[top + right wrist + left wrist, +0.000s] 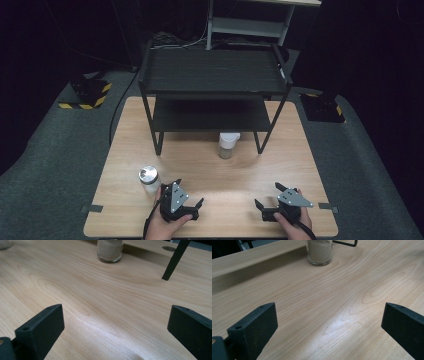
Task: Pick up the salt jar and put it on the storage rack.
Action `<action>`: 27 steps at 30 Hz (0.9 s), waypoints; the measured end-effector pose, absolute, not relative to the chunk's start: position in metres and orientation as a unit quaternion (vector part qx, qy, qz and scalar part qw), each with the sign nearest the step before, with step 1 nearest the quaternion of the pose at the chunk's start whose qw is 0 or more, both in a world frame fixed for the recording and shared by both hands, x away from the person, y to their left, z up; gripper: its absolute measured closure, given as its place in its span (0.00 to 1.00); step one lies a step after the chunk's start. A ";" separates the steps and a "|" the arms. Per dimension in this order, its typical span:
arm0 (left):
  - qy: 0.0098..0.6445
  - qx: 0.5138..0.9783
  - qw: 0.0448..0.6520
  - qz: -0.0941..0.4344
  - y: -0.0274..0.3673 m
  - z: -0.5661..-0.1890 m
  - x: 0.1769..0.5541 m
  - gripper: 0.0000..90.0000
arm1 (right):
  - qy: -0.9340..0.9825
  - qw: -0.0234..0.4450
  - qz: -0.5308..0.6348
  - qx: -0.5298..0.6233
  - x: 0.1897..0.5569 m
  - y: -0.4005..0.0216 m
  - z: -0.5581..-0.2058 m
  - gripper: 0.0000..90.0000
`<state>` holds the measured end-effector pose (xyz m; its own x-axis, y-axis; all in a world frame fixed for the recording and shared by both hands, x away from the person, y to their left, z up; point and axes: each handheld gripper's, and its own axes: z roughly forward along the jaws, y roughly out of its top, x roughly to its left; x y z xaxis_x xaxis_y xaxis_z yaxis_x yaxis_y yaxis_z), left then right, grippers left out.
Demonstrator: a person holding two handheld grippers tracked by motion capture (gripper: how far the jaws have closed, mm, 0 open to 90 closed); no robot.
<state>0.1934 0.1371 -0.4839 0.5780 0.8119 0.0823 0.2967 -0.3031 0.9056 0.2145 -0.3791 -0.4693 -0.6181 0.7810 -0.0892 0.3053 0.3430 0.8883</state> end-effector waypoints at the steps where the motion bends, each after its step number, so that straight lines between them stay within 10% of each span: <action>1: 0.365 0.758 0.464 0.277 0.137 -0.484 0.193 0.01 | 0.775 0.261 0.455 0.351 0.215 -0.379 -0.469 0.00; 27: 0.363 0.746 0.489 0.268 0.148 -0.483 0.182 0.01 | 0.766 0.265 0.464 0.356 0.210 -0.382 -0.472 0.00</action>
